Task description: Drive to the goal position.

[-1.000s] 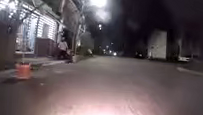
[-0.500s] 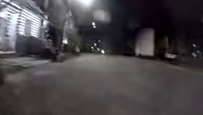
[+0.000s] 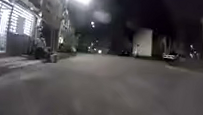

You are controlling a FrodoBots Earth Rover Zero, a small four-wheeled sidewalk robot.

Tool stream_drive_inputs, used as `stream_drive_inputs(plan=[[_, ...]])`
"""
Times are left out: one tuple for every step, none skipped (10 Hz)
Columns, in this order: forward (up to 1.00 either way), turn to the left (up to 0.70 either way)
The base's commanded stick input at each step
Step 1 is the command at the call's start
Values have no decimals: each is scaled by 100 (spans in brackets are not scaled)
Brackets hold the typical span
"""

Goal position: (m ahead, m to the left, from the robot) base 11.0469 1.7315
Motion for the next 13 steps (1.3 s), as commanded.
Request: stream_drive_inputs(plan=[[85, 0], [85, 0], [85, 0], [85, 0], [85, 0], [85, 0], [85, 0], [85, 0], [85, 0], [85, 0], [85, 0], [85, 0], [85, 0]])
